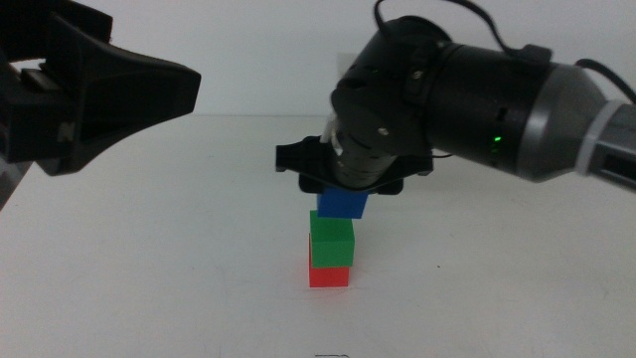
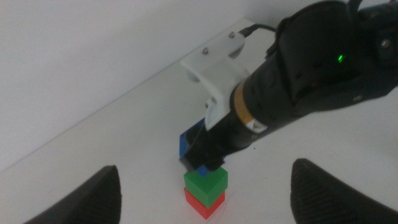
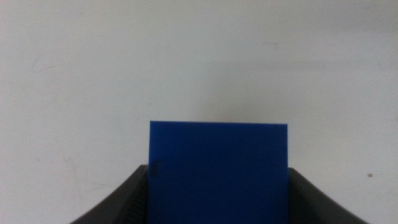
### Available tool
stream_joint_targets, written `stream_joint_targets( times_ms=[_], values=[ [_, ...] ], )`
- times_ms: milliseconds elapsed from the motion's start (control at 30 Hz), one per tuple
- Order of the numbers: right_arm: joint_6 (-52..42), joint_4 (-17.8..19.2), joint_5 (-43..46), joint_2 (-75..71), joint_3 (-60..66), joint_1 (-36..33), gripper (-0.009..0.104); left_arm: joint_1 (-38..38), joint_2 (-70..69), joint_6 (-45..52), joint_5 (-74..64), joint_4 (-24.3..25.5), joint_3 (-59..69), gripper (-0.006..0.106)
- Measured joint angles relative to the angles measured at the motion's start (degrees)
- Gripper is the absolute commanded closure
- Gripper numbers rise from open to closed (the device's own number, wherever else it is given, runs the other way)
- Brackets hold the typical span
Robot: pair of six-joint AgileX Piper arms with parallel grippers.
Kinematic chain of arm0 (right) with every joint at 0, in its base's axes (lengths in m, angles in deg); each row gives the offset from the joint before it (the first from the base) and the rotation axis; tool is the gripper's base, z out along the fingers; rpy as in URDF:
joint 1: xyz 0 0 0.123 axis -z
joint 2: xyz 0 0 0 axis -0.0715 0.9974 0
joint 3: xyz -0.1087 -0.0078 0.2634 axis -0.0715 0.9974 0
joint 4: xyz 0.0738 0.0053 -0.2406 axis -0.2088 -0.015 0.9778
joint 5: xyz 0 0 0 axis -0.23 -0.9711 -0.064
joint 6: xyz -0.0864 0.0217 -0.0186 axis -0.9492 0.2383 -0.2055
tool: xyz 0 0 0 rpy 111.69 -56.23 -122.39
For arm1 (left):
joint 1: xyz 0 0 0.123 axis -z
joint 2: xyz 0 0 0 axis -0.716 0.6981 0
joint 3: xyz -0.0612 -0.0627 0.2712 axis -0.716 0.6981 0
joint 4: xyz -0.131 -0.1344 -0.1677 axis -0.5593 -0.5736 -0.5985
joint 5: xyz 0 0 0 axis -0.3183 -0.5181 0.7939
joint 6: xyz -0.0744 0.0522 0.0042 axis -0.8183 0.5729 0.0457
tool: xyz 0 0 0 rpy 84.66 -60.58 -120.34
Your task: Stack red cubes first, then green, then blue cubes in a specific spot.
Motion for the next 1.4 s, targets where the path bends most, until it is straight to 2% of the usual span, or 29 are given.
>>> stream_joint_targets(
  times_ms=[667, 700, 733, 767, 800, 867, 1100, 1400],
  values=[
    [0.57, 0.07, -0.42, 4.39, -1.13, -1.28, 0.096, 0.00, 0.00, 0.00, 0.00, 0.00, 0.00, 0.008],
    [0.41, 0.07, -0.42, 4.39, -1.17, -1.28, 0.094, 0.00, 0.00, 0.00, 0.00, 0.00, 0.00, 0.008],
    [0.25, 0.07, -0.42, 4.46, -1.23, -1.28, 0.066, 0.00, 0.00, 0.00, 0.00, 0.00, 0.00, 0.008],
    [0.18, 0.07, -0.42, 4.46, -1.23, -1.28, 0.062, 0.00, 0.00, 0.00, 0.00, 0.00, 0.00, 0.008],
    [0.11, 0.07, -0.42, 4.46, -1.23, -1.28, 0.051, 0.00, 0.00, 0.00, 0.00, 0.00, 0.00, 0.008],
    [-0.35, 0.07, -0.42, 4.46, -1.23, -1.28, 0.044, 0.00, 0.00, 0.00, 0.00, 0.00, 0.00, 0.008],
    [-1.48, -0.05, -0.42, 4.46, -1.23, -1.28, 0.031, 0.00, 0.00, 0.00, 0.00, 0.00, 0.00, 0.008],
    [-1.53, 0.06, -1.28, 1.83, -3.52, -1.28, 0.030, 0.00, 0.00, 0.00, 0.02, 0.00, 0.00, 0.008]
  ],
)
